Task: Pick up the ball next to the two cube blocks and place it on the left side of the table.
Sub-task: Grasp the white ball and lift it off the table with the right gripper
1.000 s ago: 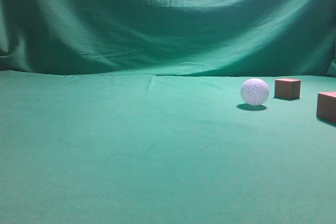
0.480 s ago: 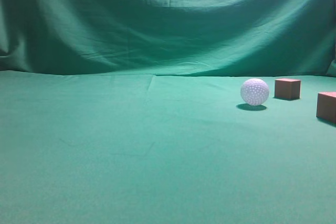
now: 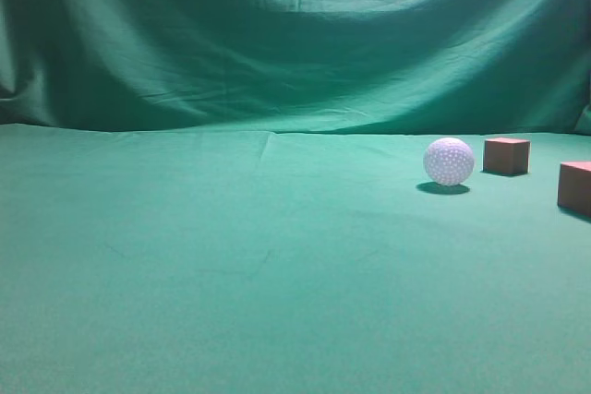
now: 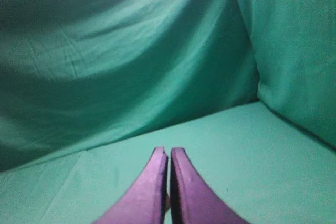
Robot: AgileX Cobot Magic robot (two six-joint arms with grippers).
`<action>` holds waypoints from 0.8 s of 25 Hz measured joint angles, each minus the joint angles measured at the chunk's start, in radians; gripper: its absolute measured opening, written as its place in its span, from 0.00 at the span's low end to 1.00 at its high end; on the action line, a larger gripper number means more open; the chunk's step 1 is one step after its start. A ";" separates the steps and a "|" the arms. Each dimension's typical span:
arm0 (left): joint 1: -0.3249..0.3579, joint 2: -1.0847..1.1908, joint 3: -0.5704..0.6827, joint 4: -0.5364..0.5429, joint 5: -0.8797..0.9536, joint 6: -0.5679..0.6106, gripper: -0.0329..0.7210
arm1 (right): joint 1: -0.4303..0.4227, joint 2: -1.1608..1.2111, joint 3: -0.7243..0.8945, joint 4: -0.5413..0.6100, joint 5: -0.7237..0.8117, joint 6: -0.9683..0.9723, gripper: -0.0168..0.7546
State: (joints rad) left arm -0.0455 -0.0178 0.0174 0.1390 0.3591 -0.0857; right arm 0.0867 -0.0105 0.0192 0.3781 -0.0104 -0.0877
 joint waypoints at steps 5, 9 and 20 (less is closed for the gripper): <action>0.000 0.000 0.000 0.000 0.000 0.000 0.04 | -0.001 0.070 -0.211 -0.064 0.083 -0.103 0.02; 0.000 0.000 0.000 0.000 0.000 0.000 0.04 | -0.001 0.294 -0.406 -0.071 0.328 -0.121 0.02; 0.000 0.000 0.000 0.000 0.000 0.000 0.04 | 0.060 0.907 -0.764 -0.069 0.790 -0.263 0.02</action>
State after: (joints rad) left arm -0.0455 -0.0178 0.0174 0.1390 0.3591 -0.0857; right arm 0.1471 0.8969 -0.7450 0.3092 0.7800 -0.3507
